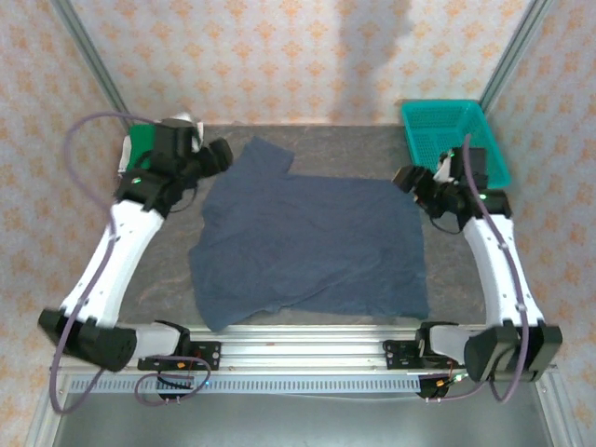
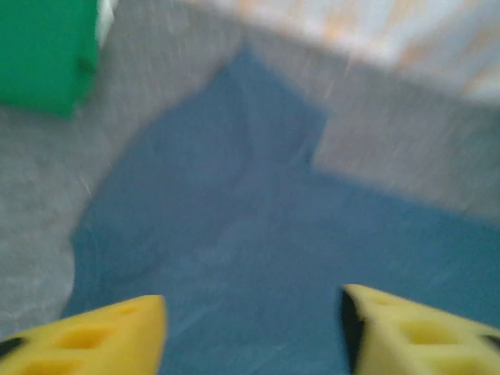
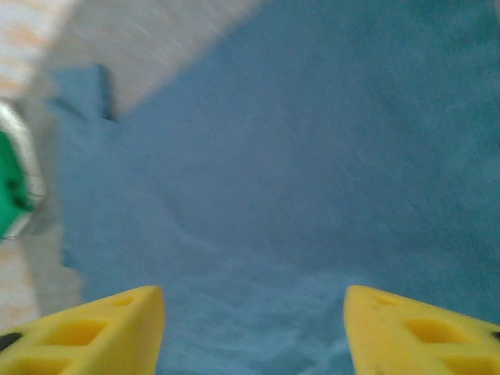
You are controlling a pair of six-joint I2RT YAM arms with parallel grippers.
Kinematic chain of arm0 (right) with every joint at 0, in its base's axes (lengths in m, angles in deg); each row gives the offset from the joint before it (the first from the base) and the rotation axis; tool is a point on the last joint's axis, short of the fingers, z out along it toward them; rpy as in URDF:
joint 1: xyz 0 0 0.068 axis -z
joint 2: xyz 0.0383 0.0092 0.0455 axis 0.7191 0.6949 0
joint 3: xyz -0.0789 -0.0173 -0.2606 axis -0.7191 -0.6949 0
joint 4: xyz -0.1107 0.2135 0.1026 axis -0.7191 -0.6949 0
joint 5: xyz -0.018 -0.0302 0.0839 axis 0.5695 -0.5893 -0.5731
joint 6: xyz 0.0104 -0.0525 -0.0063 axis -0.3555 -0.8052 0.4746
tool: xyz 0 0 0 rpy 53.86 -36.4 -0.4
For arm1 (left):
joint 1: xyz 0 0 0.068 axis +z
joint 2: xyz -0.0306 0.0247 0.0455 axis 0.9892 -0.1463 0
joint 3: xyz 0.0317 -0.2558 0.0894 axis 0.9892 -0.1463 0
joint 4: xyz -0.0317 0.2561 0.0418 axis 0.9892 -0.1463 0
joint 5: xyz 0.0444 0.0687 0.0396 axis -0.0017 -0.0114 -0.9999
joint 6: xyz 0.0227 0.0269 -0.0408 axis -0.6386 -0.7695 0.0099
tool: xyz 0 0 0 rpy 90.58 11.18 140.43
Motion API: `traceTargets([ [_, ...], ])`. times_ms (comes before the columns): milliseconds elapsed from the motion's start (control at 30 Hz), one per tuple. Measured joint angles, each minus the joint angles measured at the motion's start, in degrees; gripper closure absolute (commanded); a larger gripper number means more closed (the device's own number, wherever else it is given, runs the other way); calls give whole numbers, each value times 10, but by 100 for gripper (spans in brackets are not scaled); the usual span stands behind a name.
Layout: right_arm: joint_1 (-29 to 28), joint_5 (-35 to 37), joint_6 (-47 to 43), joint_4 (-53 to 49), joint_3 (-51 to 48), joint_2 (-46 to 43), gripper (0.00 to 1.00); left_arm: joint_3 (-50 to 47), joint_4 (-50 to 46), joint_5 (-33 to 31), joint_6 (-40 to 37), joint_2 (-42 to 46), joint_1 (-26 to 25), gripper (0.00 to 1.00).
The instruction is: Fold and stack the t-shirts
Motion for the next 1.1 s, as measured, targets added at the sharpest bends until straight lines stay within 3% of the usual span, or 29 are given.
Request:
traceTargets([
  [100,-18,11,13,17,-42,35,73,-34,2,9,12,-81,-18,73],
  [333,-55,56,42,105,-54,156,86,-35,2,5,38,-220,-16,81],
  [467,-57,89,61,138,-45,243,91,18,-6,6,46,-327,-2,83],
  [600,-62,117,72,133,31,328,91,130,-35,3,45,-404,17,84],
  [933,-81,193,74,96,359,550,87,493,-89,-9,22,-619,63,79],
  [1033,-80,199,80,71,504,634,76,613,-111,-7,9,-673,77,69],
  [1100,-80,194,83,59,584,673,60,695,-128,9,10,-700,87,54],
])
